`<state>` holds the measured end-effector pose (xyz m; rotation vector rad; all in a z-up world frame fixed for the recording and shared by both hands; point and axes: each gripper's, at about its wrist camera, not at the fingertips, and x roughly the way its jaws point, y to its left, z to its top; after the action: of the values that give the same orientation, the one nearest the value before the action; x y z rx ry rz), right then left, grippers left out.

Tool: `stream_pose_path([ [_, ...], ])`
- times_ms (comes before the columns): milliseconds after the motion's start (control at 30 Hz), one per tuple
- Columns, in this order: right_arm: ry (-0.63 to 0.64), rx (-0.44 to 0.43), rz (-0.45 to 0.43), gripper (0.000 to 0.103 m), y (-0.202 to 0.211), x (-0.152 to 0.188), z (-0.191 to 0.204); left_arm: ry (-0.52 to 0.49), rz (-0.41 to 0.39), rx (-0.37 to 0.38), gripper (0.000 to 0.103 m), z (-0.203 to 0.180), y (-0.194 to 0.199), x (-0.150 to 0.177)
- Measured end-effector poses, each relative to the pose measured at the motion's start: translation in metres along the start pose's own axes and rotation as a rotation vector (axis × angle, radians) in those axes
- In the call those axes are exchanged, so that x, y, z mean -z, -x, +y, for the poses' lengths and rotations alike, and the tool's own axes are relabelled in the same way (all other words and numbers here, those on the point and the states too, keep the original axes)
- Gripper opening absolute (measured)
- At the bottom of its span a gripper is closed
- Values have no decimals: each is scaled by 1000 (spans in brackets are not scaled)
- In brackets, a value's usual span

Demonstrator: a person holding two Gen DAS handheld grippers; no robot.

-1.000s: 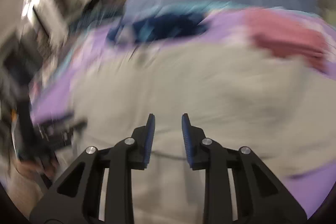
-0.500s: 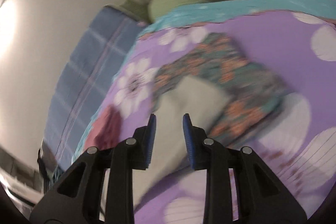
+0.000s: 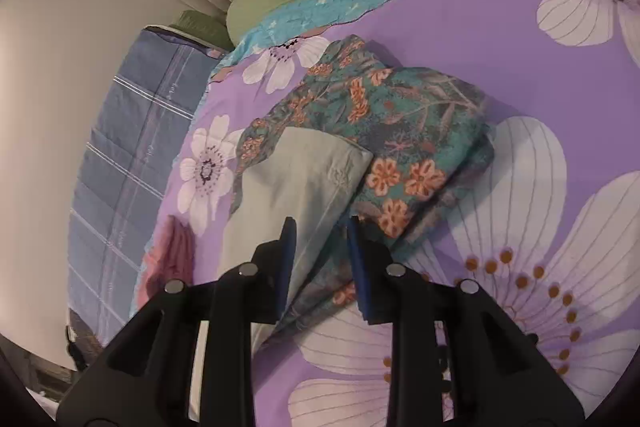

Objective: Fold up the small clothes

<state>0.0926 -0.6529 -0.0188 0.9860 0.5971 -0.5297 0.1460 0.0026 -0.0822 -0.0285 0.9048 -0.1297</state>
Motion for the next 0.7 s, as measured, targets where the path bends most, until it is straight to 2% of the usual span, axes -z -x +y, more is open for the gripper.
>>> stream_pose_path([
  [67,-8,-24,0,33,-9,-5,1,-2,0,-1,99,0,0,0],
  [133,-8,-30,-20,27,-16,-11,3,0,-1,1,99,0,0,0],
  [200,22,-11,-44,5,-17,-12,14,3,-3,5,99,1,1,0],
  [233,39,-33,-48,4,-17,-11,20,4,-4,7,99,1,1,0],
  [367,131,-211,-39,4,-6,13,67,6,-6,12,99,2,1,0],
  [467,258,-371,37,4,5,56,123,16,-13,26,99,4,2,1],
  [567,417,-554,177,4,15,127,183,38,-23,56,98,8,4,1],
  [633,552,-657,286,4,21,188,217,51,-28,74,98,10,5,1],
  [667,628,-709,367,4,23,227,232,57,-31,83,98,12,5,1],
  [700,687,-729,423,4,23,254,240,62,-33,90,98,12,6,1],
])
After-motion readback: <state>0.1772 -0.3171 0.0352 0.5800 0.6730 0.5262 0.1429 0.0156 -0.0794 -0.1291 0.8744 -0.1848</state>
